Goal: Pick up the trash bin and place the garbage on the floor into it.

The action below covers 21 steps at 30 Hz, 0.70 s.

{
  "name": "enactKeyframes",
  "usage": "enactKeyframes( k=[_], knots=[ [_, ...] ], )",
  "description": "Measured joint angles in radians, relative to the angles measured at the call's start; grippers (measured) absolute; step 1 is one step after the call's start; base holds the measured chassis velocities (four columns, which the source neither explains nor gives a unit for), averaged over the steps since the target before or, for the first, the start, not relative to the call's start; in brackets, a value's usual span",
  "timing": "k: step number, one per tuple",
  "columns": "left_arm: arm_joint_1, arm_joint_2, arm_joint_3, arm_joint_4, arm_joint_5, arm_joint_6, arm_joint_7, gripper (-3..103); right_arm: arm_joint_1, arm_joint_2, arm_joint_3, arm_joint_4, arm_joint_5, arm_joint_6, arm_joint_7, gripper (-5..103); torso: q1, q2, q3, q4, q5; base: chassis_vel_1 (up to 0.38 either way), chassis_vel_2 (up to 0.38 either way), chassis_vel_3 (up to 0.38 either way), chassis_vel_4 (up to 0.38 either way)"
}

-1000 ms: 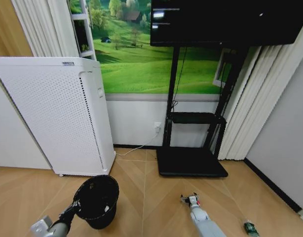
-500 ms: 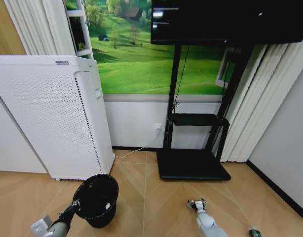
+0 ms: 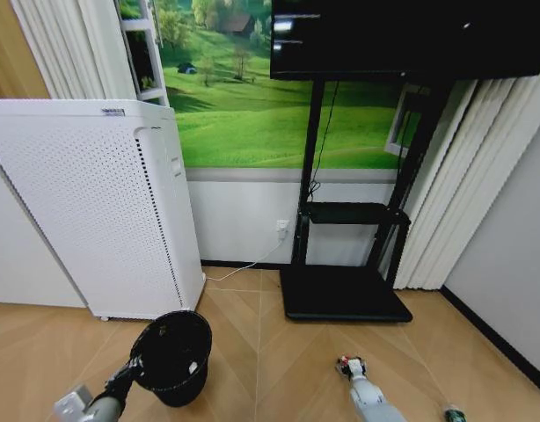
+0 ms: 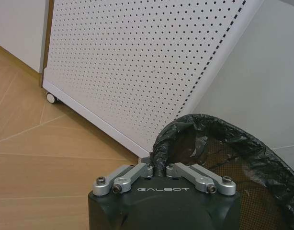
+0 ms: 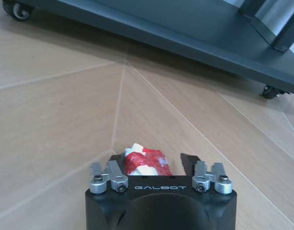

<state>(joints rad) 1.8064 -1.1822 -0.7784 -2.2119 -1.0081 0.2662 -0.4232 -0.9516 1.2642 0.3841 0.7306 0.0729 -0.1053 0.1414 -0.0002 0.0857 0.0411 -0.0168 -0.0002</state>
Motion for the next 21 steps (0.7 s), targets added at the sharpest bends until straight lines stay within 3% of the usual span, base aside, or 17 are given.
enactKeyframes(
  k=[3,5,7,11,21],
  knots=[
    [-0.006,0.001,0.002,0.0,0.0,0.0,0.0,7,-0.025,-0.01,0.005,0.013,0.011,-0.007,-0.011,53,0.0,0.0,0.0,-0.0001,-0.0003,0.0,0.0,0.0,0.0],
    [-0.008,0.002,0.004,0.0,-0.001,0.0,-0.001,7,-0.031,-0.01,0.007,0.017,0.015,-0.009,-0.013,53,0.0,0.0,0.0,0.0,-0.0006,0.0,0.0,0.0,0.0],
    [-0.012,0.005,0.009,0.0,-0.001,0.0,-0.002,7,-0.048,-0.008,0.01,0.031,0.024,-0.014,-0.013,42,0.0,0.0,0.0,-0.0001,-0.0011,0.0,0.0,0.0,0.0],
    [-0.016,0.011,0.01,0.0,-0.002,-0.001,-0.005,7,-0.059,-0.004,0.011,0.044,0.032,-0.019,-0.013,34,0.0,0.0,0.0,-0.0004,-0.0009,0.0,0.0,0.0,0.0],
    [-0.024,0.017,0.011,0.0,-0.008,-0.001,-0.007,7,-0.063,-0.007,0.014,0.051,0.051,-0.022,-0.021,33,0.0,0.0,0.0,-0.0003,-0.0003,0.0,0.0,0.0,0.0]
  ],
)
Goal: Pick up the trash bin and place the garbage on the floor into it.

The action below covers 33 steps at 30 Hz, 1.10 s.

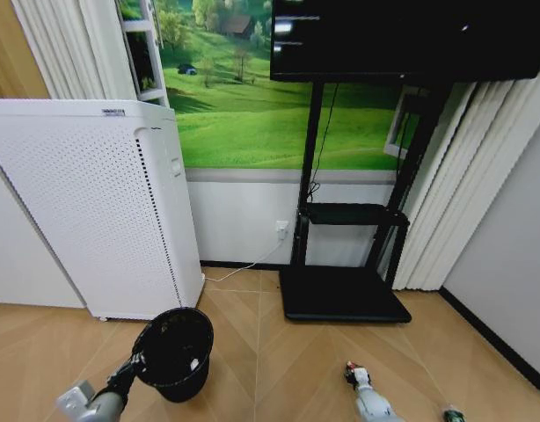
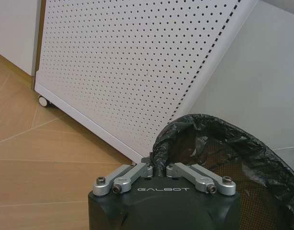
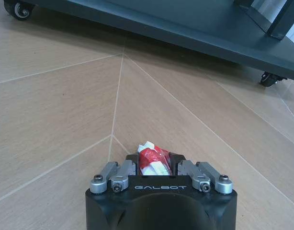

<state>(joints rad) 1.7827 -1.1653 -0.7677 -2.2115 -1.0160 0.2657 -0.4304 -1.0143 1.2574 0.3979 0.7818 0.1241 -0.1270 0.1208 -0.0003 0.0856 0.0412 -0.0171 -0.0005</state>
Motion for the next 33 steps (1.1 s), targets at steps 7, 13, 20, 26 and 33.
enactKeyframes(
  k=[7,13,20,26,33],
  knots=[
    [-0.055,0.043,0.061,0.041,0.004,0.0,-0.002,7,-0.066,-0.037,0.022,0.182,0.05,0.009,-0.04,31,0.0,-0.001,0.001,-0.001,0.0044,0.0,0.0,0.0,0.0],
    [-0.124,0.088,0.149,0.091,0.012,0.009,-0.002,7,-0.227,-0.135,0.047,0.595,0.205,0.006,-0.06,27,0.0,-0.001,0.0,-0.0003,0.0019,0.0,0.0,0.0,0.0],
    [-0.177,0.126,0.211,0.146,0.018,0.011,0.047,7,-0.358,-0.177,0.029,0.992,0.327,-0.019,-0.04,20,0.0,0.0,0.0,0.0009,0.0003,0.0,0.0,0.0,0.0],
    [-0.252,0.176,0.36,0.217,0.08,-0.025,0.172,7,-0.504,-0.156,-0.017,1.212,0.298,0.038,-0.066,20,0.0,0.0,0.0,-0.0005,0.0006,0.0,0.0,0.0,0.0],
    [-0.304,0.2,0.496,0.276,0.143,-0.064,0.345,7,-0.619,-0.16,-0.049,1.287,0.178,0.161,-0.139,20,0.0,0.0,0.0,0.0005,0.0005,0.0,0.0,0.0,0.0]
  ],
)
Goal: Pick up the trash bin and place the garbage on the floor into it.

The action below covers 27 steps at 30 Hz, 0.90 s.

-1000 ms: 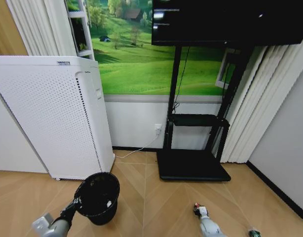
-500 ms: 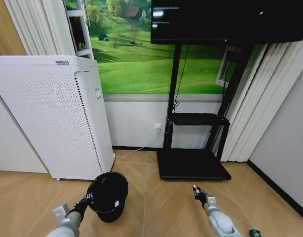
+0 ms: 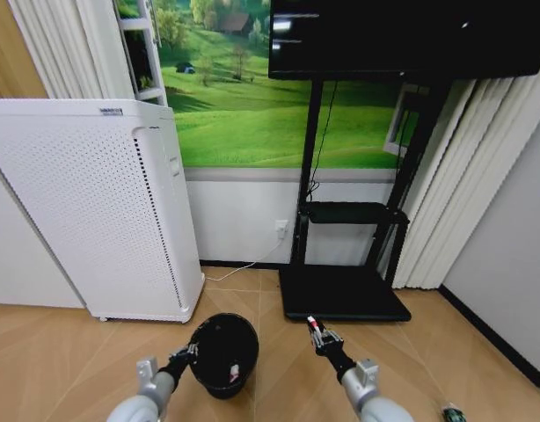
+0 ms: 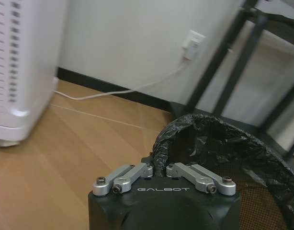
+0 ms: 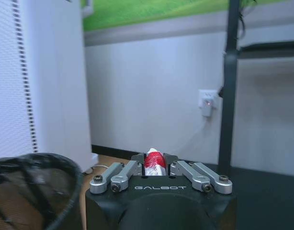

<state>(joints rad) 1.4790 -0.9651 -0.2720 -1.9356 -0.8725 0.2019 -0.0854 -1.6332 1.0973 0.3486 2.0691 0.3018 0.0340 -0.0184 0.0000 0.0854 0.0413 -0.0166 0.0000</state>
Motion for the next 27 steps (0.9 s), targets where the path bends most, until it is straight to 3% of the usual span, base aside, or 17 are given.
enactKeyframes(
  k=[7,10,19,27],
  knots=[
    [-0.112,0.008,0.17,0.079,-0.003,-0.014,0.04,7,-0.025,-0.024,0.002,0.004,-0.057,0.105,-0.076,20,0.0,0.0,0.0,-0.0003,0.0,0.0,0.0,0.0,0.0],
    [-0.213,-0.008,0.253,0.111,-0.024,-0.029,0.064,7,-0.02,-0.03,0.001,-0.004,-0.103,0.145,-0.121,20,0.0,0.0,0.0,-0.0005,0.0001,0.0,0.0,0.0,0.0],
    [-0.345,-0.011,0.356,0.165,-0.045,-0.038,0.115,7,-0.037,-0.03,0.011,-0.015,-0.133,0.179,-0.16,20,0.0,0.0,0.0,-0.0004,0.0001,0.0,0.0,0.0,0.0],
    [-0.383,-0.036,0.414,0.197,-0.009,-0.043,0.108,7,-0.036,-0.014,0.015,-0.042,-0.189,0.196,-0.158,20,0.0,0.0,0.0,-0.0003,0.0,0.0,0.0,0.0,0.0]
  ],
)
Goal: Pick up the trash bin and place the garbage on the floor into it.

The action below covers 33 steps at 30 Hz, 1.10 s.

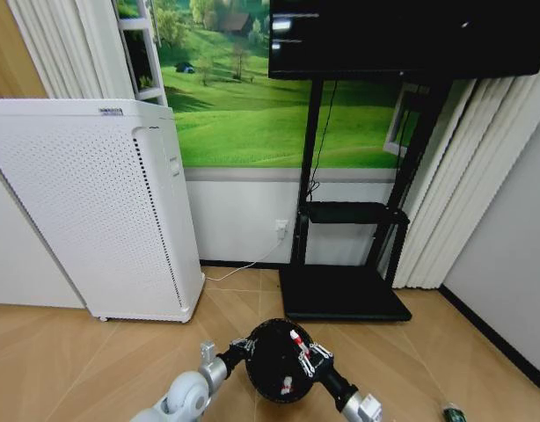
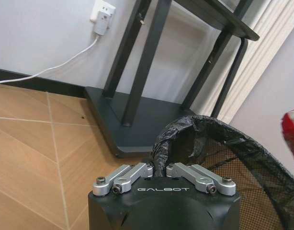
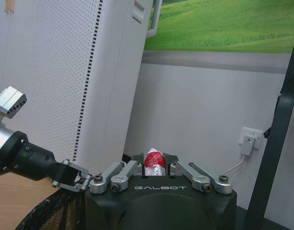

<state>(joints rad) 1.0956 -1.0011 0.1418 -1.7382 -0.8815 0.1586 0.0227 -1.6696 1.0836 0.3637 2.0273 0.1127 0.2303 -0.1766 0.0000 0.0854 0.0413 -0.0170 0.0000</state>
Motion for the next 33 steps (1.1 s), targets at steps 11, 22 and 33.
enactKeyframes(
  k=[11,22,33],
  knots=[
    [-0.013,-0.012,0.018,0.003,0.003,-0.002,-0.003,7,-0.003,0.008,-0.005,-0.014,-0.023,0.001,0.022,50,0.0,0.0,0.0,-0.0001,0.0001,0.0,0.0,0.0,0.0],
    [0.133,-0.04,-0.196,-0.083,0.008,-0.003,-0.148,7,0.016,0.063,0.075,-0.026,0.013,-0.032,0.139,93,0.0,0.0,0.0,0.0,-0.0002,0.0,0.0,0.0,0.0],
    [0.376,-0.04,-0.56,-0.275,-0.016,-0.005,-0.21,7,0.004,0.117,0.121,-0.025,0.05,-0.104,0.243,100,0.0,0.0,0.0,0.0002,-0.0002,0.0,0.0,0.0,0.0]
  ],
)
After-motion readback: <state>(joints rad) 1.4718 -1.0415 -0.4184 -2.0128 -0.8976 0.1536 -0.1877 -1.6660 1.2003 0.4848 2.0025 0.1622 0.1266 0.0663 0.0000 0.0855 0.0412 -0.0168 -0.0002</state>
